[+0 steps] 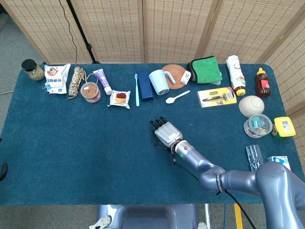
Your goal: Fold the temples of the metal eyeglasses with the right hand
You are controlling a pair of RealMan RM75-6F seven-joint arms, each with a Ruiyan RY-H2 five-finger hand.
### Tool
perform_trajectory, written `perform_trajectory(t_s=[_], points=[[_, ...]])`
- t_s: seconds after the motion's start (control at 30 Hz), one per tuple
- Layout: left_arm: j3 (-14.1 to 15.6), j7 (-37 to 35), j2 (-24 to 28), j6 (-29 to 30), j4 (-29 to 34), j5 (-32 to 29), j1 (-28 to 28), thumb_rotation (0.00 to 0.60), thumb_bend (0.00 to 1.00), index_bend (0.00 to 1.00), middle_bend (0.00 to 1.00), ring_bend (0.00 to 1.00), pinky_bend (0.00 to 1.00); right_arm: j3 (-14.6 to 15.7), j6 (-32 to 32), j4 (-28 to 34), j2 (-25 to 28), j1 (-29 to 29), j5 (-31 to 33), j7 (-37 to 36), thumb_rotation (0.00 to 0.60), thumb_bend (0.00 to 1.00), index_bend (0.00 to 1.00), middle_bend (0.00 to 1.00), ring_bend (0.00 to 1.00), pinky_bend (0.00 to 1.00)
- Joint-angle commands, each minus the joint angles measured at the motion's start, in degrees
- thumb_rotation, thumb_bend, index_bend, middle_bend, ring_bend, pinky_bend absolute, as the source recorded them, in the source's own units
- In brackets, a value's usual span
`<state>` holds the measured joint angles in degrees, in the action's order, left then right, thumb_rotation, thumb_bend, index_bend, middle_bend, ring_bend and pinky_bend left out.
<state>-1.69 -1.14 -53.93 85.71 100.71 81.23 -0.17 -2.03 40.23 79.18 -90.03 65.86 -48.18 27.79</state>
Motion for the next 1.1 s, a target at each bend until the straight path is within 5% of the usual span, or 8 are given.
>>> perform_trajectory(t_s=[0.03,1.1], points=[[0.0,0.1,0.1,0.1,0.1,-0.1,0.0,0.561,0.45,0.12,0.0,0.0,0.0,-0.2,-0.2,-0.1,-0.1,-0.2,-0.5,-0.3,0.6,0.09,0.32,0.0,0.0,0.0],[0.1,-0.4,0.6,0.2,-0.1,-0.4,0.6,0.561,0.45,0.12,0.0,0.0,0.0,-1.8,-2.1,0.0,-1.1,-0.4,-1.8,-1.8,0.6,0.09,0.32,0.0,0.0,0.0]])
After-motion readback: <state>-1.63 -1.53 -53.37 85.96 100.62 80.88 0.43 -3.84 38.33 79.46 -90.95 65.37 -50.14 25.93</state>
